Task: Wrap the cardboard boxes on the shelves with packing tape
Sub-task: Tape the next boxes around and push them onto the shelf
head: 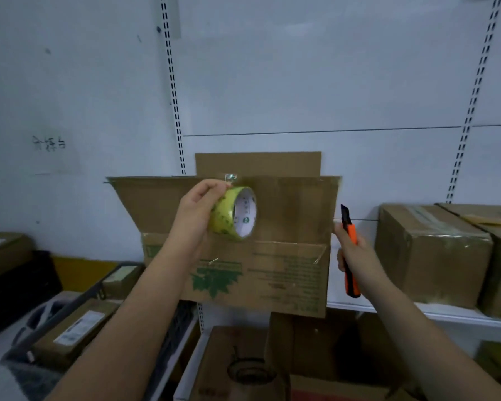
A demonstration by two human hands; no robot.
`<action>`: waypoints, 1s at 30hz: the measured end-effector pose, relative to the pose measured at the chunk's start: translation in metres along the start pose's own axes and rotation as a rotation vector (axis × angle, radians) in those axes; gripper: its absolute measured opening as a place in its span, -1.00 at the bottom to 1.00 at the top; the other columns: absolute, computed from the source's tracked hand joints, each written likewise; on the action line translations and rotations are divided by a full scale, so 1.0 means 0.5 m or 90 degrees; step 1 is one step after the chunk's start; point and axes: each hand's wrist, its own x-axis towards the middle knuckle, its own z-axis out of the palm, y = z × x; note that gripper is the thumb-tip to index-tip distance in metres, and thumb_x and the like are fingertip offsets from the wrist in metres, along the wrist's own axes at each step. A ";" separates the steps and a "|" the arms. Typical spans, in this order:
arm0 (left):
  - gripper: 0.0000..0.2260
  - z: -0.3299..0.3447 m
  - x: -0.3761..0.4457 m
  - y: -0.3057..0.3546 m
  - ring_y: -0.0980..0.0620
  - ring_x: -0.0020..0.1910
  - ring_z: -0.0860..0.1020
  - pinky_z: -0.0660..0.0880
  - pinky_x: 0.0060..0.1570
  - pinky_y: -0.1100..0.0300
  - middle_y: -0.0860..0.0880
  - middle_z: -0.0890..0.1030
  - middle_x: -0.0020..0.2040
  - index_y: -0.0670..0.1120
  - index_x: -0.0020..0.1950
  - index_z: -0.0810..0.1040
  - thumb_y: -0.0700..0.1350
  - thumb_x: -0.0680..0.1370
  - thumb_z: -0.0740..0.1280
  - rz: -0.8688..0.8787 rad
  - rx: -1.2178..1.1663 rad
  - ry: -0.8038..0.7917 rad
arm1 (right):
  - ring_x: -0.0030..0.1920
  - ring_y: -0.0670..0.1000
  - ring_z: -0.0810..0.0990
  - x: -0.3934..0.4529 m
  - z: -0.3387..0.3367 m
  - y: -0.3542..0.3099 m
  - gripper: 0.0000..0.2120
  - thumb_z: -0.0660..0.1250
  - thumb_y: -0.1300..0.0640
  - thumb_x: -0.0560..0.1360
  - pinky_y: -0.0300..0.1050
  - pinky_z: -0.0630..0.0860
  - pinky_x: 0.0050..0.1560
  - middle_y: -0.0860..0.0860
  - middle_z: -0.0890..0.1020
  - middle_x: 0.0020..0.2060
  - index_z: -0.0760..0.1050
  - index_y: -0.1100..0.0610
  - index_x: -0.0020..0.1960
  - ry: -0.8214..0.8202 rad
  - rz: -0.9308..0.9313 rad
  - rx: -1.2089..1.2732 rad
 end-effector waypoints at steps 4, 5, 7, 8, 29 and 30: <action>-0.91 0.015 0.112 -0.049 -0.07 0.00 0.63 0.57 0.09 -0.01 -0.10 0.67 -0.05 -0.09 -0.01 0.62 -0.08 0.58 0.37 -0.155 -0.156 0.026 | -0.50 -0.03 0.40 0.019 -0.014 -0.002 -0.76 0.16 -0.22 0.60 -0.12 0.39 -0.35 0.06 0.41 -0.50 0.51 -0.13 0.06 0.014 -0.030 0.015; -0.88 0.020 0.133 -0.058 -0.04 -0.01 0.64 0.56 0.05 0.04 -0.07 0.69 -0.09 -0.09 -0.04 0.62 -0.06 0.59 0.35 -0.197 -0.183 0.022 | -0.50 -0.03 0.39 0.037 -0.019 -0.002 -0.74 0.17 -0.22 0.60 -0.13 0.38 -0.36 0.07 0.41 -0.49 0.52 -0.10 0.08 0.030 -0.032 0.017; -0.83 0.023 0.176 -0.071 0.03 -0.11 0.67 0.53 0.01 0.08 -0.03 0.69 -0.17 -0.10 -0.05 0.62 -0.03 0.61 0.31 -0.286 -0.210 0.016 | -0.48 -0.03 0.39 0.088 -0.024 0.004 -0.67 0.19 -0.19 0.61 -0.14 0.38 -0.37 0.08 0.41 -0.46 0.55 0.02 0.13 0.074 -0.018 0.026; -0.82 0.021 0.199 -0.080 0.03 -0.17 0.68 0.57 -0.04 0.05 -0.05 0.69 -0.15 -0.13 -0.01 0.62 -0.04 0.61 0.32 -0.331 -0.202 0.017 | -0.48 -0.02 0.39 0.119 -0.025 0.008 -0.63 0.21 -0.17 0.61 -0.13 0.38 -0.36 0.09 0.41 -0.44 0.55 0.11 0.15 0.094 -0.009 0.031; -0.53 0.032 0.297 -0.253 -0.26 0.12 0.64 0.55 0.04 -0.25 -0.25 0.62 0.22 -0.34 0.32 0.48 -0.13 0.46 0.30 -0.419 -0.354 0.041 | -0.53 -0.04 0.34 0.540 0.000 0.045 -0.54 0.27 -0.18 0.58 -0.20 0.27 -0.47 -0.07 0.48 -0.54 0.62 0.20 -0.18 -0.151 -0.056 -0.066; -0.49 0.029 0.298 -0.253 -0.25 0.13 0.64 0.57 0.04 -0.22 -0.24 0.63 0.20 -0.34 0.28 0.53 -0.14 0.38 0.39 -0.405 -0.361 0.028 | -0.48 -0.03 0.37 0.520 0.014 0.060 -0.60 0.37 -0.13 0.53 -0.15 0.29 -0.42 -0.06 0.47 -0.52 0.58 0.20 -0.23 -0.164 -0.077 -0.179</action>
